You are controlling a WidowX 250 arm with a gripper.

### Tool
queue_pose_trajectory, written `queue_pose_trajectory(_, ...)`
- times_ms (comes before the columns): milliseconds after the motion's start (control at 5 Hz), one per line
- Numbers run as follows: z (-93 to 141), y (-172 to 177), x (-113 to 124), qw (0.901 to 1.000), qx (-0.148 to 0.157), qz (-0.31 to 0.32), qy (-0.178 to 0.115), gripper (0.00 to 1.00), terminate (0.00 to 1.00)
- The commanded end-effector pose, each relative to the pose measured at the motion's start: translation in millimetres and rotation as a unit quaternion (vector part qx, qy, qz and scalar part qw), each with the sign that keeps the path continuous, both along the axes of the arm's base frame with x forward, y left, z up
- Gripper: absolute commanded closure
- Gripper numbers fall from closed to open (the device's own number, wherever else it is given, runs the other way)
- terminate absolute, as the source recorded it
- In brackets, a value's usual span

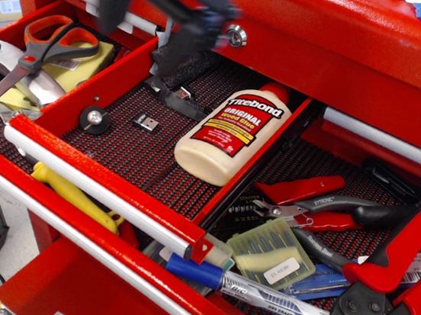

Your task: Pick up scissors and put into drawer

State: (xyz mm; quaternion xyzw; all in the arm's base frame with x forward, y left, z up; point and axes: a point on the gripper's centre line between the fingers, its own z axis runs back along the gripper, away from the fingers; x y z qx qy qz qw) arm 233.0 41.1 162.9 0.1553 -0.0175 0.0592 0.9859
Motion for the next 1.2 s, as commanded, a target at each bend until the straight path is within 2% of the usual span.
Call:
queue_pose_trajectory(0, -13.7, 86.0, -1.0, 0.9997, -0.022, 0.005, -0.010, 0.00, 0.00)
queue_pose_trajectory(200, -26.1, 130.3, 4.0, 0.9990, -0.040, -0.007, -0.019, 0.00, 0.00)
queue_pose_trajectory(400, -38.2, 138.7, 3.4, 0.9987, -0.027, -0.011, -0.041, 0.00, 0.00)
queue_pose_trajectory(600, -48.5, 142.0, -0.5, 0.9983, -0.046, -0.019, -0.032, 0.00, 0.00)
queue_pose_trajectory(1000, -71.3, 145.0, 0.6, 0.9967, -0.071, -0.024, -0.032, 0.00, 0.00)
